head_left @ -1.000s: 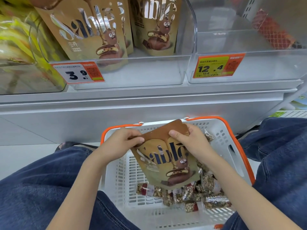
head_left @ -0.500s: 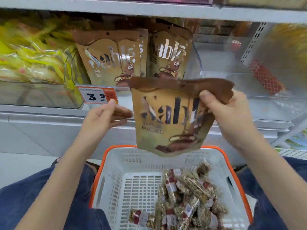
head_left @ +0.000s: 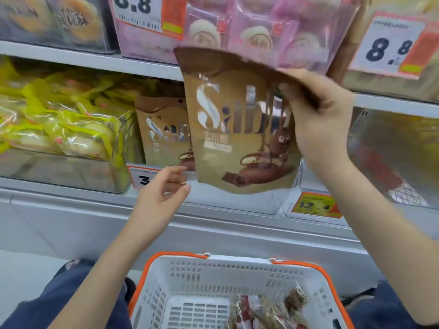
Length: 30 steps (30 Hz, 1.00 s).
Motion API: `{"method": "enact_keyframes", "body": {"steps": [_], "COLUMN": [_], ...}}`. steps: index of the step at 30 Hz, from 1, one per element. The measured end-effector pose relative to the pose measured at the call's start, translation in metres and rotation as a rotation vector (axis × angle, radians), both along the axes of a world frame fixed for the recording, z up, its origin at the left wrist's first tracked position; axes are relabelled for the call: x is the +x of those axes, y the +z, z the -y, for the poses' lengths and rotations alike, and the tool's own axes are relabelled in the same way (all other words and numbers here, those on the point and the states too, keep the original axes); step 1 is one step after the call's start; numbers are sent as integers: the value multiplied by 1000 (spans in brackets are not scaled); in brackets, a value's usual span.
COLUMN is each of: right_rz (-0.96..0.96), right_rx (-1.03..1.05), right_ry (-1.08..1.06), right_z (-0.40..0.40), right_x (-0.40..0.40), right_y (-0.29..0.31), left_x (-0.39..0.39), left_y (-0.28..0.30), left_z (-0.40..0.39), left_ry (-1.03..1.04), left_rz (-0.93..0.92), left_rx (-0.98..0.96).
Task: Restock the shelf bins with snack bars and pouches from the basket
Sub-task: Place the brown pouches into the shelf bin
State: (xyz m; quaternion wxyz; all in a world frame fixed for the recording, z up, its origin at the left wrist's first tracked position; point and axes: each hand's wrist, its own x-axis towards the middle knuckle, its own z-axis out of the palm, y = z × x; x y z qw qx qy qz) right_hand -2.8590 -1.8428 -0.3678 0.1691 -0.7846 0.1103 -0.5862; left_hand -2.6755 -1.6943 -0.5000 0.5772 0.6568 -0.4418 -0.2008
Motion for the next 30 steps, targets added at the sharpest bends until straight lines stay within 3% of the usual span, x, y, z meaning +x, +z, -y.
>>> {"method": "enact_keyframes", "body": {"steps": [3, 8, 12, 16, 18, 21, 22, 25, 27, 30], "right_rz": [-149, -39, 106, 131, 107, -88, -209, -466, -440, -453], "right_rx": [71, 247, 172, 52, 27, -15, 32, 301, 346, 421], "right_ry": [11, -24, 27, 126, 161, 104, 60, -130, -281, -327], "right_z": [3, 6, 6, 2, 2, 8, 12, 23, 30, 34], "right_x": [8, 10, 19, 21, 17, 10, 7, 1, 3, 14], "right_y": [-49, -55, -18, 5, 11, -6, -19, -55, -62, -53], "left_x": [-2, -6, -19, -17, -11, 1, 3, 4, 7, 10], "left_y": [1, 3, 18, 32, 33, 22, 17, 9, 6, 1], "left_z": [2, 4, 17, 43, 52, 61, 62, 60, 57, 50], "left_ry": [26, 33, -68, 94, 166, 344, 353, 350, 340, 322], "left_rz": [-22, -44, -43, -23, 99, 689, 793, 841, 883, 929], "left_rx": [12, 26, 33, -187, -231, 11, 86, 249, 259, 228]}}
